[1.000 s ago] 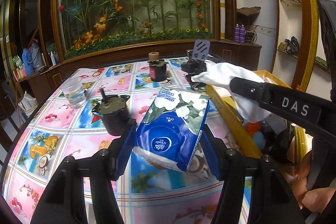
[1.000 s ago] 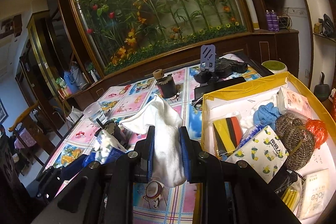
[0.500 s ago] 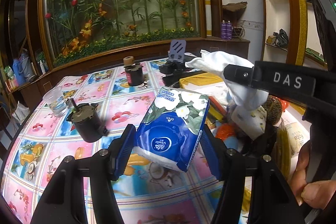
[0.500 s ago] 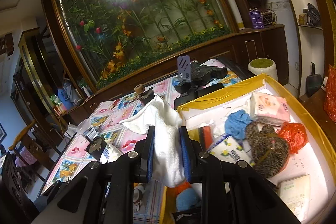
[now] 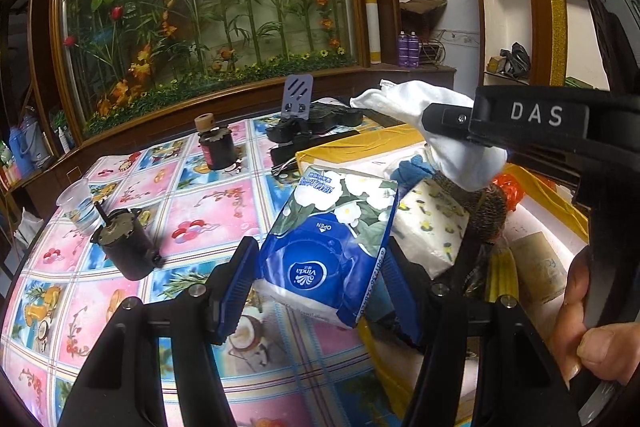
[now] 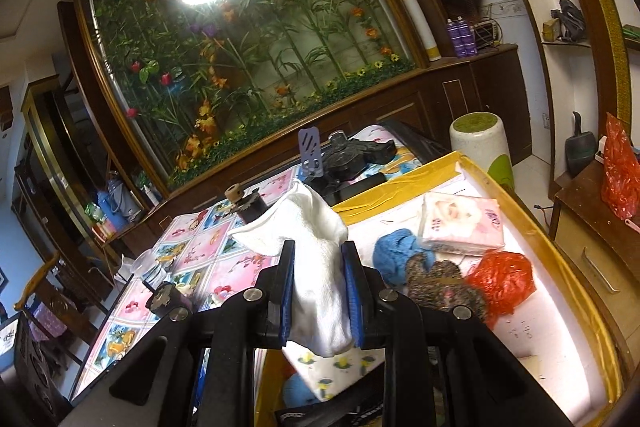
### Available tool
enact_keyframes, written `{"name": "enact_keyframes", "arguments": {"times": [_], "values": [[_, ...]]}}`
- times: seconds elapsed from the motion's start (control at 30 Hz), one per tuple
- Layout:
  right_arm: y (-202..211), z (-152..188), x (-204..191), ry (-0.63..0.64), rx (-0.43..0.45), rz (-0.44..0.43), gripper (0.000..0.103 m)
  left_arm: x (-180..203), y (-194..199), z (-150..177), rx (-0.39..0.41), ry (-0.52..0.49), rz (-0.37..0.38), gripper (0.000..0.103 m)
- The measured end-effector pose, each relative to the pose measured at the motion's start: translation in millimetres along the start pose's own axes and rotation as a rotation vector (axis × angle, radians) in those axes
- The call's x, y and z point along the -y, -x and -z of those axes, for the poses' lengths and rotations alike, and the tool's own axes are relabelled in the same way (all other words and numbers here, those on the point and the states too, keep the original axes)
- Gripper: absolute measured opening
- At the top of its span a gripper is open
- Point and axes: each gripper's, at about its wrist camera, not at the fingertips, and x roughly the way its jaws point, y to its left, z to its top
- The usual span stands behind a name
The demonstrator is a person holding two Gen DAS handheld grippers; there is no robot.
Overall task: Organize soft objects
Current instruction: 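Carry the Vinda bag and white cloth over the white box, then lower the Vinda bag and cloth into the white box and open both grippers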
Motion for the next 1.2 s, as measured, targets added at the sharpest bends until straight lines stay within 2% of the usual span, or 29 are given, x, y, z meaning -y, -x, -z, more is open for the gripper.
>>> {"name": "enact_keyframes", "arguments": {"times": [0.3,0.67,1.2], "values": [[7,-7,24,-0.029,0.005,0.082,0.023,22,-5,-1,-0.013,-0.033,0.029,0.061],[-3,-11,45,-0.076,-0.059,0.161,0.023,32,-16,2,-0.055,-0.058,0.06,0.061],[-3,-10,43,-0.067,-0.055,0.196,0.025,34,-20,4,-0.07,-0.07,0.071,0.061]]}}
